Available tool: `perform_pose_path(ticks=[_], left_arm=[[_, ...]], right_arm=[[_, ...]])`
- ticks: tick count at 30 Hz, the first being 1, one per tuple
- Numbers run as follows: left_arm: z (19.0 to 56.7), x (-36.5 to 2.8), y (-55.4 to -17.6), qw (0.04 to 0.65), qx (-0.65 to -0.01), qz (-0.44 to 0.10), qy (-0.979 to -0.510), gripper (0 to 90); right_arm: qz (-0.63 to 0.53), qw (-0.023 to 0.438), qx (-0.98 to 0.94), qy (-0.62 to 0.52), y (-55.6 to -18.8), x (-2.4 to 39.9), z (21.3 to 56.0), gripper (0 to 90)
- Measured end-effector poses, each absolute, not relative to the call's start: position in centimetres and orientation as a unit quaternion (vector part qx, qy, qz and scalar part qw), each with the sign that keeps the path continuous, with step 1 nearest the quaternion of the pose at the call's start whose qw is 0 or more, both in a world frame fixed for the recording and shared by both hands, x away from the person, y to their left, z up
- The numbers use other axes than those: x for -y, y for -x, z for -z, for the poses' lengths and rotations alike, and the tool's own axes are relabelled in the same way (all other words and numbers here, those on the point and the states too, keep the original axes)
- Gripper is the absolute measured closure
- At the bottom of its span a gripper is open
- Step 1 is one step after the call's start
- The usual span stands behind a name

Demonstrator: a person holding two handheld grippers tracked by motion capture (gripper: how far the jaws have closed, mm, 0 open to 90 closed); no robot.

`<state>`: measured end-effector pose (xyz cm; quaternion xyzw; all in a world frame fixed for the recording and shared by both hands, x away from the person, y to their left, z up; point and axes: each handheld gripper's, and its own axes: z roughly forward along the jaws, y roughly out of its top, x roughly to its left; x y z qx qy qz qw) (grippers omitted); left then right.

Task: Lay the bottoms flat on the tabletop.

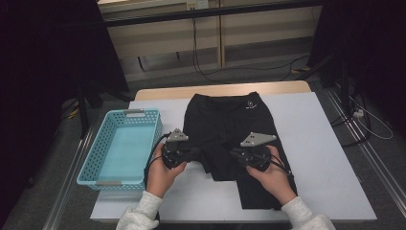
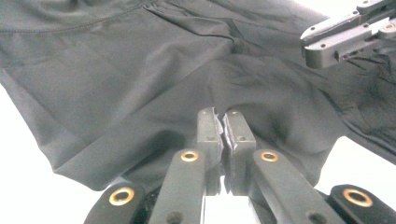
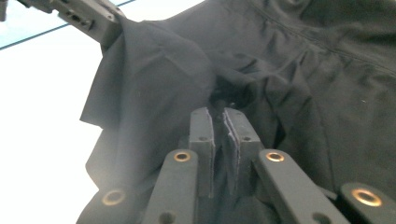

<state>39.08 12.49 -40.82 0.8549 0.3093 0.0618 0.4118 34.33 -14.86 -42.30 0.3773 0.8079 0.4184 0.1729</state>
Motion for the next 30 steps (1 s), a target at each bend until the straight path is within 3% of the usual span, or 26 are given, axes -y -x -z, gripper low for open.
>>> perform_pose_path(ticks=[13,15,18,22,28,30], left_arm=[[41.6,-12.4,-39.3,0.409,-0.316,-0.062,-0.854,85.7],[41.7,-12.3,-39.3,0.41,-0.316,-0.062,-0.853,85.7],[41.6,-12.3,-39.2,0.412,-0.317,-0.062,-0.852,84.4],[41.5,-12.3,-39.2,0.413,-0.317,-0.063,-0.852,84.4],[41.5,-12.4,-39.2,0.414,-0.319,-0.062,-0.85,84.4],[41.4,-12.5,-39.2,0.415,-0.319,-0.061,-0.85,84.4]], right_arm=[[-0.408,0.154,-0.839,-0.325,-33.0,12.1,42.7,60.2],[-0.403,0.144,-0.845,-0.321,-32.9,11.6,43.1,53.1],[-0.386,0.132,-0.857,-0.314,-32.8,10.9,43.8,51.5],[-0.363,0.132,-0.87,-0.305,-32.9,10.2,44.6,56.7],[-0.354,0.138,-0.873,-0.305,-33.0,10.1,45.1,84.4],[-0.353,0.139,-0.873,-0.306,-33.1,10.2,45.1,88.8]])
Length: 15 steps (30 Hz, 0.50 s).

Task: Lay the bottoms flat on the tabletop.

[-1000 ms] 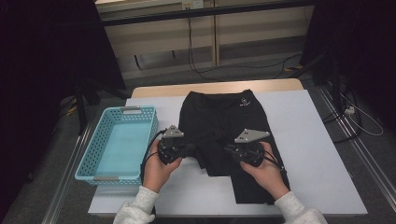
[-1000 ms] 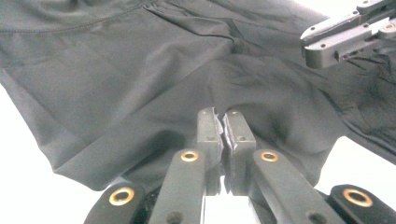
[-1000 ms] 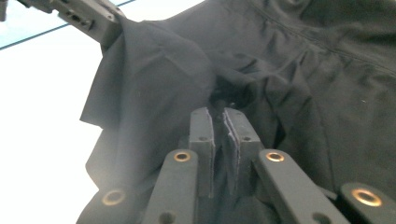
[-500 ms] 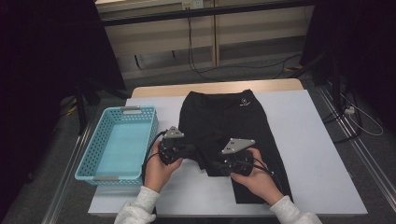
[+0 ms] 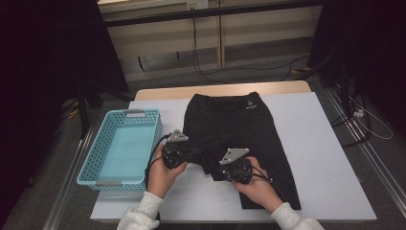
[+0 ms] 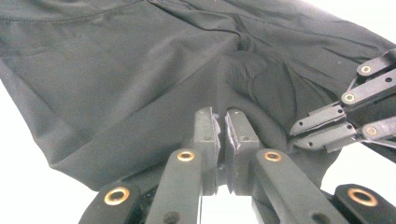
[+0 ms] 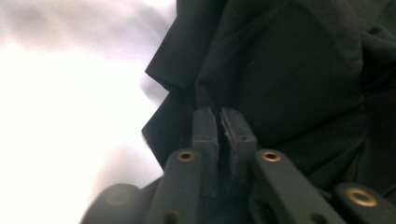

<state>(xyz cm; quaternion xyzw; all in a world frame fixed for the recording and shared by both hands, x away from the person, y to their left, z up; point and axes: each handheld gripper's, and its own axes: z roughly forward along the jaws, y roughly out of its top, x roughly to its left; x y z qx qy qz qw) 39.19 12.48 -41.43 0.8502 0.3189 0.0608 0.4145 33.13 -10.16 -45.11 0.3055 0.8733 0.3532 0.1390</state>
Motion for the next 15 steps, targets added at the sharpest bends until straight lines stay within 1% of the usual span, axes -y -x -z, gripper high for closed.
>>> perform_pose_path(ticks=[5,10,12,15], left_arm=[[40.8,-12.8,-39.1,0.417,-0.319,-0.067,-0.849,84.4],[40.4,-13.1,-39.1,0.421,-0.321,-0.074,-0.845,86.1],[40.5,-13.0,-39.2,0.423,-0.318,-0.074,-0.845,87.3],[40.9,-12.7,-39.2,0.423,-0.316,-0.061,-0.847,87.0]], right_arm=[[-0.378,0.124,-0.863,-0.311,-33.2,11.0,43.8,90.0],[-0.432,0.116,-0.83,-0.333,-33.2,13.4,41.8,90.0],[-0.439,0.125,-0.82,-0.345,-33.3,14.7,41.4,90.0],[-0.439,0.132,-0.808,-0.37,-33.7,16.1,41.6,90.0]])
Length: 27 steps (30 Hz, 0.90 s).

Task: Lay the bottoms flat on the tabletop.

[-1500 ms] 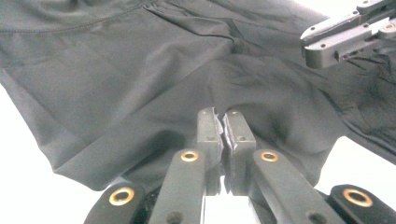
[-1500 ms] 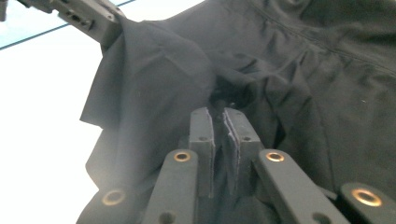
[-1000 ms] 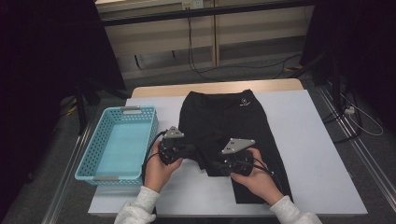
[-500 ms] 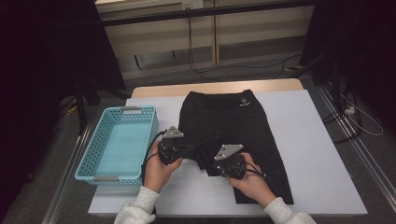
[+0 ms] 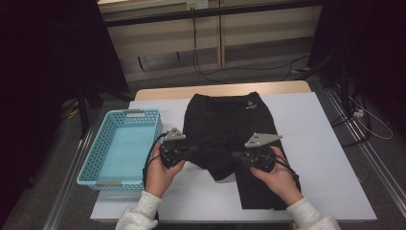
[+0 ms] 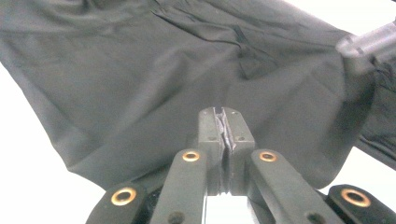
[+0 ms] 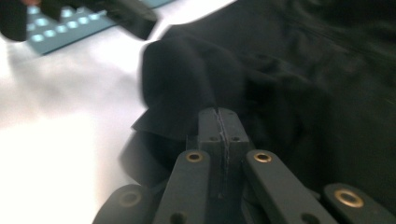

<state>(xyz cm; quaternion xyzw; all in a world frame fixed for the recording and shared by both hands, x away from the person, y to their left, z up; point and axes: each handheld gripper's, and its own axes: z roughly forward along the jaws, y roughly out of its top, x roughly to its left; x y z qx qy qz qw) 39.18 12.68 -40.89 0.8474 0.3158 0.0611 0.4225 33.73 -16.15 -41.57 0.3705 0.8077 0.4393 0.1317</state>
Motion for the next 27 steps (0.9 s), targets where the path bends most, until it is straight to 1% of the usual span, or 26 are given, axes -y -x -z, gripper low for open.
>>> perform_pose_path(ticks=[3,5,7,9,14,18,23,27], left_arm=[[41.2,-12.2,-39.1,0.417,-0.311,-0.059,-0.852,78.6],[41.2,-12.0,-38.9,0.42,-0.311,-0.06,-0.85,68.6],[41.1,-11.8,-38.7,0.422,-0.305,-0.068,-0.851,63.7],[41.0,-11.6,-38.5,0.427,-0.301,-0.064,-0.85,60.2],[41.3,-10.7,-37.9,0.431,-0.29,-0.05,-0.853,58.1],[42.3,-10.0,-37.8,0.413,-0.281,-0.051,-0.865,57.3],[43.5,-10.2,-38.1,0.389,-0.29,-0.057,-0.872,58.9],[44.3,-10.2,-38.2,0.382,-0.295,-0.049,-0.874,61.3]], right_arm=[[-0.427,0.143,-0.802,-0.392,-34.2,16.9,42.2,90.0],[-0.427,0.144,-0.797,-0.402,-34.4,17.4,42.4,90.0],[-0.428,0.144,-0.794,-0.407,-34.5,17.7,42.5,90.0],[-0.426,0.144,-0.794,-0.408,-34.5,17.7,42.5,90.0],[-0.423,0.15,-0.793,-0.413,-34.6,17.7,42.7,90.0],[-0.426,0.154,-0.786,-0.42,-34.6,17.9,42.7,89.6],[-0.424,0.157,-0.787,-0.42,-34.7,17.9,42.8,89.1],[-0.423,0.159,-0.786,-0.421,-34.7,18.0,42.7,89.1]])
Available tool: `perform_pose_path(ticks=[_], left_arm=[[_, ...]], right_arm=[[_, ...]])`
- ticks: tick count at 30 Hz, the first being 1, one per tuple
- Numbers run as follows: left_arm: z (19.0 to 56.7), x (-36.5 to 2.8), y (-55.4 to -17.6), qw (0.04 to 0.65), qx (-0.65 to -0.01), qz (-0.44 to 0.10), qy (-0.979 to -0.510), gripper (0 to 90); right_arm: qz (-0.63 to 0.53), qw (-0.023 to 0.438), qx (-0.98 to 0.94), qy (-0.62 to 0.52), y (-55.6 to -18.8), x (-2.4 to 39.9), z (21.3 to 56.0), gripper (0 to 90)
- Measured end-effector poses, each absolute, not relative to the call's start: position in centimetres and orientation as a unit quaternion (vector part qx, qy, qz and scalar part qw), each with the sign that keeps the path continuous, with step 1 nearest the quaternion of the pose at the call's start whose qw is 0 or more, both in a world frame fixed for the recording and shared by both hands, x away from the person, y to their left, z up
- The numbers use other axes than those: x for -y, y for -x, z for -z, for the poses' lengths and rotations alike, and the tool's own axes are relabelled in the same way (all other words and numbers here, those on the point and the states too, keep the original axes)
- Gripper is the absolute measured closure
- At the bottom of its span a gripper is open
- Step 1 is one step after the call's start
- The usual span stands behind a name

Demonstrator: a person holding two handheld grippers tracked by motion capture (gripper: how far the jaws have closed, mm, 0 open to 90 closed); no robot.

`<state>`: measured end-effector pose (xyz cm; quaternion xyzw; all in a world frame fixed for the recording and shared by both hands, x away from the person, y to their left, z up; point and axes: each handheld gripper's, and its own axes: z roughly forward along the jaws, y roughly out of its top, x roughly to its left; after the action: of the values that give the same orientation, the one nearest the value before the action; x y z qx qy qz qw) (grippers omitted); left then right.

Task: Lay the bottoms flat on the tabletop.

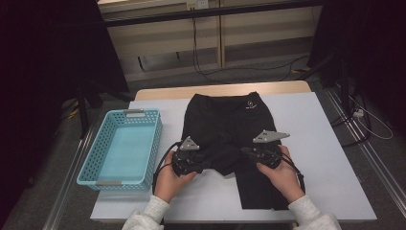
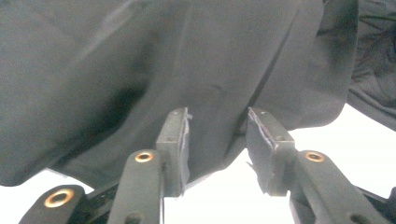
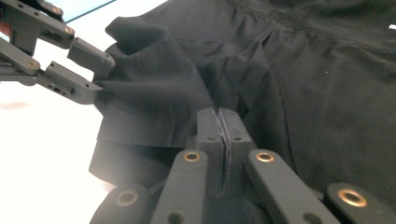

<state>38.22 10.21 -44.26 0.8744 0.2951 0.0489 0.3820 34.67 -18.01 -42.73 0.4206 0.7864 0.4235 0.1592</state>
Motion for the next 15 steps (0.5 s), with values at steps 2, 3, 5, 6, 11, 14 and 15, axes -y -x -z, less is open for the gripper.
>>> perform_pose_path(ticks=[2,3,5,6,11,14,15], left_arm=[[44.5,-10.3,-38.3,0.375,-0.296,-0.047,-0.877,64.1],[44.7,-10.4,-38.4,0.371,-0.297,-0.041,-0.879,66.8],[44.8,-10.5,-38.5,0.374,-0.3,-0.037,-0.877,72.2],[44.8,-10.6,-38.5,0.372,-0.303,-0.032,-0.877,76.2],[44.7,-10.8,-38.7,0.37,-0.311,-0.013,-0.875,88.6],[43.9,-11.2,-38.7,0.376,-0.308,0.002,-0.874,89.3],[43.5,-11.5,-38.7,0.383,-0.308,0.004,-0.871,89.3]], right_arm=[[-0.424,0.16,-0.786,-0.421,-34.7,18.1,42.8,89.1],[-0.423,0.16,-0.786,-0.42,-34.7,18.1,42.8,89.1],[-0.424,0.159,-0.786,-0.421,-34.7,18.0,42.8,89.2],[-0.422,0.159,-0.787,-0.42,-34.7,18.0,42.8,89.1],[-0.422,0.157,-0.788,-0.419,-34.7,17.9,42.8,89.2],[-0.422,0.155,-0.79,-0.416,-34.6,17.9,42.8,89.9],[-0.422,0.154,-0.79,-0.417,-34.7,18.0,42.9,90.0]])
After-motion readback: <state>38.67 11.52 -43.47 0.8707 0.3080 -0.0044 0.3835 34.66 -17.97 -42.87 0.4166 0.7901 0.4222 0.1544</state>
